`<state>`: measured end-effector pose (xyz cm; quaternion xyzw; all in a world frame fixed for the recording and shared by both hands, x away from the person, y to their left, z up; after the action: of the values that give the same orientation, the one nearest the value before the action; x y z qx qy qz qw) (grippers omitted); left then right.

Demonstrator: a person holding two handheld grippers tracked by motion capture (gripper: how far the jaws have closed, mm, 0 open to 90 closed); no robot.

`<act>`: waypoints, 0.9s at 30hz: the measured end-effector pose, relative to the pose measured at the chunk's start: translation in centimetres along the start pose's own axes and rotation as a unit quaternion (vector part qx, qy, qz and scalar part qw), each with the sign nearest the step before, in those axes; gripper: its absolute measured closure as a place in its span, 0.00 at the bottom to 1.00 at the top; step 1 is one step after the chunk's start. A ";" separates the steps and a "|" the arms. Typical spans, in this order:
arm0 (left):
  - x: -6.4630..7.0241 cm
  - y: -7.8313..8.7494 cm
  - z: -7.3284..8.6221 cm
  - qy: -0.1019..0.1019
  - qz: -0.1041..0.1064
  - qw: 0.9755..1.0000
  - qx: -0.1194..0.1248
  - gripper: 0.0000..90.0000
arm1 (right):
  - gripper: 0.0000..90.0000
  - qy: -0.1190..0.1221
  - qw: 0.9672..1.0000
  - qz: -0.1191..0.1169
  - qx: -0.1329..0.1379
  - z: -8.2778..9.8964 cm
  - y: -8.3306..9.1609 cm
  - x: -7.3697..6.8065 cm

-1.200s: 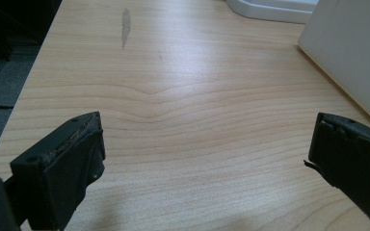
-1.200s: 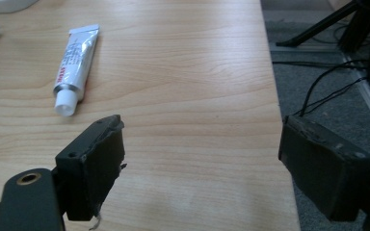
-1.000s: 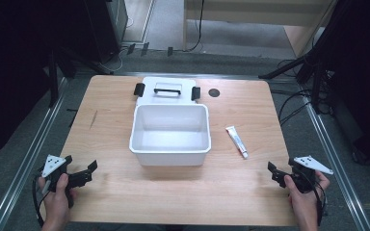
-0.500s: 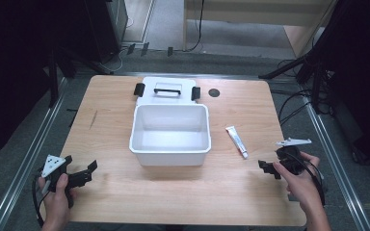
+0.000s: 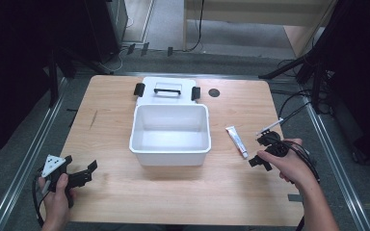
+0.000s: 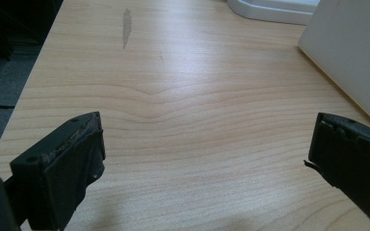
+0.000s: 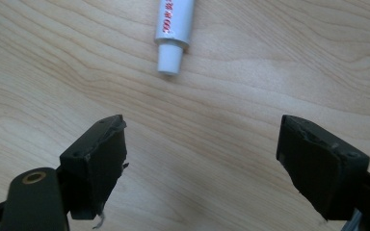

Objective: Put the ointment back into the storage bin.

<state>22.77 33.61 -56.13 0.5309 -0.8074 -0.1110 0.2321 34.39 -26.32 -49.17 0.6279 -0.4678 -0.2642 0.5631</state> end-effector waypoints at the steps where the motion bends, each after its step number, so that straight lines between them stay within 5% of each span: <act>1: 0.0 0.0 0.0 0.000 0.000 1.000 0.000 0.00 | 0.20 0.006 1.000 -0.003 -0.008 -0.4 0.1 -0.2; 11: 0.0 0.0 0.0 0.001 0.001 1.000 0.000 0.00 | 0.30 0.031 0.997 0.021 -0.068 -3.9 -0.4 -1.7; 27: 0.0 0.0 0.0 0.001 0.002 1.000 0.000 0.00 | 0.60 0.001 0.995 0.018 -0.099 -7.2 -2.8 -2.5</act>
<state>22.79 33.63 -56.13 0.5298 -0.8079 -0.1101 0.2336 40.34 -20.98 -50.72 0.5610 -0.4499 -0.2984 0.6276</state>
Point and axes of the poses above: each handheld gripper's, and its own axes: y roughly backward along the jaws, z roughly out of its underside, x roughly to its right, the point moved 2 cm from there along -y, roughly forward along the jaws, and after that the axes turned 12 degrees about z, right-handed, at the moved point
